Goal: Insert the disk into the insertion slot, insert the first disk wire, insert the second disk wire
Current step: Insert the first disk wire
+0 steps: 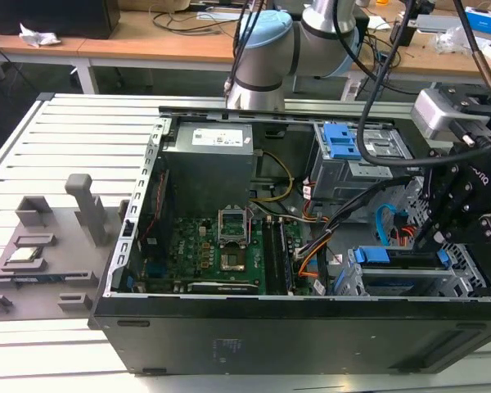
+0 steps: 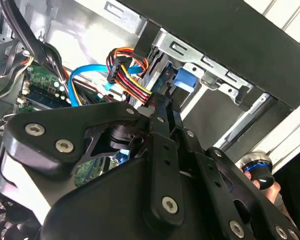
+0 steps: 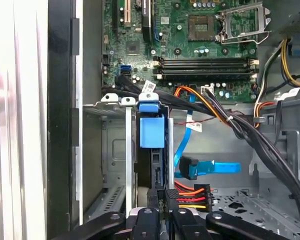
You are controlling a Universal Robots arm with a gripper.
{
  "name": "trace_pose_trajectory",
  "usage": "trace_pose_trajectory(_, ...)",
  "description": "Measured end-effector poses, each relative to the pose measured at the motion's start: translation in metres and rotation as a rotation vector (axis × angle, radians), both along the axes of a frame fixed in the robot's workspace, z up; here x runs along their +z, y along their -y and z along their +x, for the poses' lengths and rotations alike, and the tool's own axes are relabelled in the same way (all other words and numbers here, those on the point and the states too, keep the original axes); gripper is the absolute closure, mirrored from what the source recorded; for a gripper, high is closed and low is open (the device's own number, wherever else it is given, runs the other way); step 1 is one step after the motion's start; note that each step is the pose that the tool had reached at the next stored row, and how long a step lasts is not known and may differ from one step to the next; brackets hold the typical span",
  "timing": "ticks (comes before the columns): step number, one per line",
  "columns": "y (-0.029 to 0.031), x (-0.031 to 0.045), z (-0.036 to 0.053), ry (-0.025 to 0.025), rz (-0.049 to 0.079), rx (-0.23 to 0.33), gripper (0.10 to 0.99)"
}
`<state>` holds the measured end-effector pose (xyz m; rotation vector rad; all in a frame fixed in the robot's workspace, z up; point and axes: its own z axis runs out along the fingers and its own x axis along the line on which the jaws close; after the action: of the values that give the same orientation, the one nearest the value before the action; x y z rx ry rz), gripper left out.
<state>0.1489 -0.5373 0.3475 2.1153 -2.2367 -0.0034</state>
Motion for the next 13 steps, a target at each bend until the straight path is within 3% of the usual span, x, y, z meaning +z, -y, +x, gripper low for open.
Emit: trace_pose_trajectory(13,-0.0019,-0.0090,0.0017,-0.0003,0.000,-0.001,0.918)
